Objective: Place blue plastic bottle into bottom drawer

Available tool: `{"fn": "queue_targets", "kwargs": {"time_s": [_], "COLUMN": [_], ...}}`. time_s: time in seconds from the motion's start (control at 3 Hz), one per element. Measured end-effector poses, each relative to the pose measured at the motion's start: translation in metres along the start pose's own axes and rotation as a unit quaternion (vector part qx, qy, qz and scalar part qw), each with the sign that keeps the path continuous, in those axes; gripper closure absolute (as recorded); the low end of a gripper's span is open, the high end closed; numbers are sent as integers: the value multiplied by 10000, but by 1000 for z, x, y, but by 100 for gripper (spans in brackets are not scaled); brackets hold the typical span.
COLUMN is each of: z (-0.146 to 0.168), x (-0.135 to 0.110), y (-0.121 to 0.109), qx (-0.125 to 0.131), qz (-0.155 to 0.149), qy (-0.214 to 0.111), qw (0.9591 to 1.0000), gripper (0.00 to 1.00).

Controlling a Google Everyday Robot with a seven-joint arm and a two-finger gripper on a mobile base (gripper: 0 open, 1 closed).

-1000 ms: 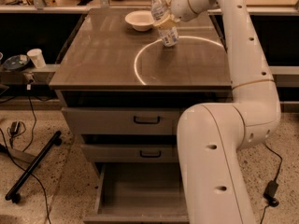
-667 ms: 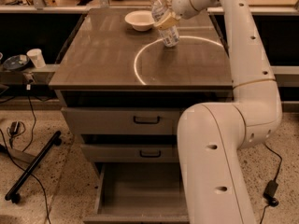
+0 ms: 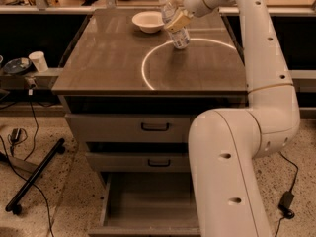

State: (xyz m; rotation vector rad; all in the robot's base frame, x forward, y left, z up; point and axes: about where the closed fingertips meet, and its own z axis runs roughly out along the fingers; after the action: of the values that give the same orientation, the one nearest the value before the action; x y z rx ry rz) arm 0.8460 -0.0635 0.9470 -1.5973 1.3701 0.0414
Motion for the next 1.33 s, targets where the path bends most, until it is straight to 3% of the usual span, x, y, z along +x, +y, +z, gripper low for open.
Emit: {"fn": "queue_targets", "kwargs": {"time_s": [0.33,0.67,1.0,1.33], "z": [-21,-22,-46,-46], "x": [-25,-27,-42,-42], "y": [-14,-14,-15,-15], "qx": [147,147,177,177], "qz": [-329,-292,-127,-127], "qy": [6,-59,-371,-371], "qw": [9993,9994,9991,9991], "gripper": [100,100,100,100]}}
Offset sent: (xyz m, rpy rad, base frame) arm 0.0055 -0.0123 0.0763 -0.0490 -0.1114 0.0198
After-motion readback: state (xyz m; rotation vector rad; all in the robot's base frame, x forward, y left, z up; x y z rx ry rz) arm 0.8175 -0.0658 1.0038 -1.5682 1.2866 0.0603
